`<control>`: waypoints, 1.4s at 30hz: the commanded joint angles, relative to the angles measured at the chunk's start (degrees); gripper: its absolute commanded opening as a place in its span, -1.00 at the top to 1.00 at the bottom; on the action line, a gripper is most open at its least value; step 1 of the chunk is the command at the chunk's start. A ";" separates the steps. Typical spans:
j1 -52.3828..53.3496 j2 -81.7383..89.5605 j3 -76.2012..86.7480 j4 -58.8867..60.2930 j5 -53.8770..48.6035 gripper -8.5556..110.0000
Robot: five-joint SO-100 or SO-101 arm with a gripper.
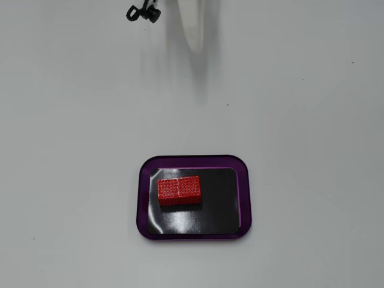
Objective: Remove the cube from the box.
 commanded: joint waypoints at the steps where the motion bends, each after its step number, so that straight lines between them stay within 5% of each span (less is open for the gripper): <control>1: -0.26 1.49 0.18 -0.26 0.00 0.86; 20: 1.32 1.41 -0.44 -3.96 -0.09 0.86; 27: 8.26 -1.93 -13.27 -4.04 -0.79 0.86; 34: 15.56 -17.93 -26.10 -6.77 -16.00 0.80; 42: 15.56 -55.02 -47.02 -2.99 -12.48 0.67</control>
